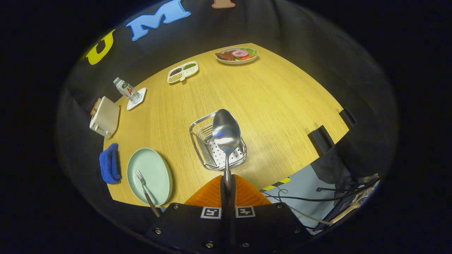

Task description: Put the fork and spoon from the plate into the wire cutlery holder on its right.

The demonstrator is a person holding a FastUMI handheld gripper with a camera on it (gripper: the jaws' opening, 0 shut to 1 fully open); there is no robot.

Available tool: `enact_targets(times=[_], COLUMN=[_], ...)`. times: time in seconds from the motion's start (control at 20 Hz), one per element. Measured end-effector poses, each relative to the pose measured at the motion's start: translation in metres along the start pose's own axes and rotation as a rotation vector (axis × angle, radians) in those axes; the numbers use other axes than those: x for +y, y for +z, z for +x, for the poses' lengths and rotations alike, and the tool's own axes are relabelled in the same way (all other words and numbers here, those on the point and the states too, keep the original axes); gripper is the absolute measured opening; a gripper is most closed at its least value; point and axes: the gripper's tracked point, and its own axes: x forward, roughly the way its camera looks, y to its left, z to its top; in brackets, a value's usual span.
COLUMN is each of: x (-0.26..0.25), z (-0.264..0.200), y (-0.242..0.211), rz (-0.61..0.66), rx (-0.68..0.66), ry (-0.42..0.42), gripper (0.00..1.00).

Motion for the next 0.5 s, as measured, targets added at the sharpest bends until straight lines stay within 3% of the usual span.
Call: enact_targets(times=[0.5], x=[-0.0004], z=[0.0108], y=[-0.0003], rz=[-0.026], rx=[0.084], ry=[-0.022], gripper=[0.03])
